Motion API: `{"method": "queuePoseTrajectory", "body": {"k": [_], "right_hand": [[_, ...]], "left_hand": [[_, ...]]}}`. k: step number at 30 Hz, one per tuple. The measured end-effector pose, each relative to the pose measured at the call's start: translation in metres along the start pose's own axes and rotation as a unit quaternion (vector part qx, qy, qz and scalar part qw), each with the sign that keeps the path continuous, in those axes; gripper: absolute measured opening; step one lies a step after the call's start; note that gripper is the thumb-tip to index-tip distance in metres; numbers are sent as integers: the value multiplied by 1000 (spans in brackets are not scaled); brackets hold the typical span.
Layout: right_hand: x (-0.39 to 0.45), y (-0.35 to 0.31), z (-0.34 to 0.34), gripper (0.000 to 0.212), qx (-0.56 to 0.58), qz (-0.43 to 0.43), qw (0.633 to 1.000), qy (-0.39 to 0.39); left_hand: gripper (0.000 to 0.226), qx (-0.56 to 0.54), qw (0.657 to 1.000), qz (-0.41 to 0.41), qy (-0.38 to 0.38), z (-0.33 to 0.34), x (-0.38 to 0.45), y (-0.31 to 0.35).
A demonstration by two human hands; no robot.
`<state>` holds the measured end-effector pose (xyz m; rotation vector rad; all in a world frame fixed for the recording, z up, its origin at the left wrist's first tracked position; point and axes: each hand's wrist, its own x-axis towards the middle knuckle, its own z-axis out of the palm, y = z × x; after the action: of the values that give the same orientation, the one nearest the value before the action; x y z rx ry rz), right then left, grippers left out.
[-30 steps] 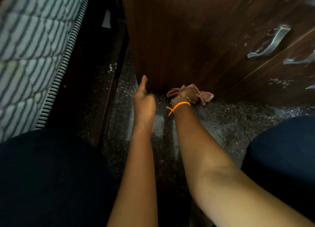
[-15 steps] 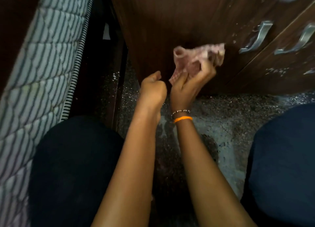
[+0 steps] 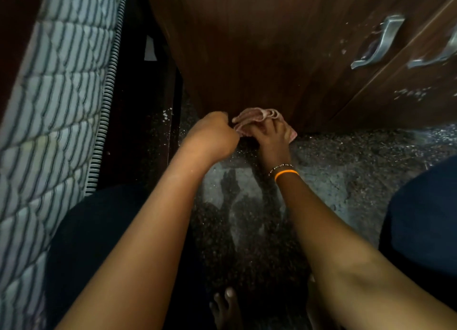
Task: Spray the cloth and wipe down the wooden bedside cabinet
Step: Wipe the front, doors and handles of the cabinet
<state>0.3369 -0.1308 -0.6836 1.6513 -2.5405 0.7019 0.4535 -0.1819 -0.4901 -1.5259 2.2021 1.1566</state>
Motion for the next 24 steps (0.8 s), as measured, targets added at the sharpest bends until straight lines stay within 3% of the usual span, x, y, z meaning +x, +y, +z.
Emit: {"method": "queuePoseTrajectory", "body": {"k": [2, 3, 6, 9, 12, 14, 17, 21, 24], "right_hand": [[-9, 12, 9, 43, -28, 29, 984, -172], [-12, 19, 15, 44, -41, 42, 973, -222], [-20, 30, 24, 54, -13, 116, 965, -235], [-25, 26, 21, 42, 110, 318, 937, -93], [-24, 1, -5, 21, 309, 480, 807, 147], [-24, -22, -25, 30, 366, 445, 767, 282], [-8, -61, -60, 35, 375, 311, 786, 379], [40, -77, -90, 34, 290, 163, 851, 405], [58, -64, -85, 33, 242, 195, 851, 423]], "left_hand": [[51, 68, 998, 13, 13, 2, 1, 0], [55, 89, 996, 17, 13, 2, 2, 0], [59, 118, 993, 26, 11, 3, 4, -3], [58, 98, 991, 69, 53, 4, 2, 0], [57, -13, 991, 102, 84, 5, 4, 7], [53, -101, 985, 107, 88, 6, 6, 11], [48, -202, 967, 100, 119, 6, 7, 13], [52, -244, 954, 92, 145, 2, 11, 11], [56, -281, 947, 97, 125, 4, 12, 15]]}}
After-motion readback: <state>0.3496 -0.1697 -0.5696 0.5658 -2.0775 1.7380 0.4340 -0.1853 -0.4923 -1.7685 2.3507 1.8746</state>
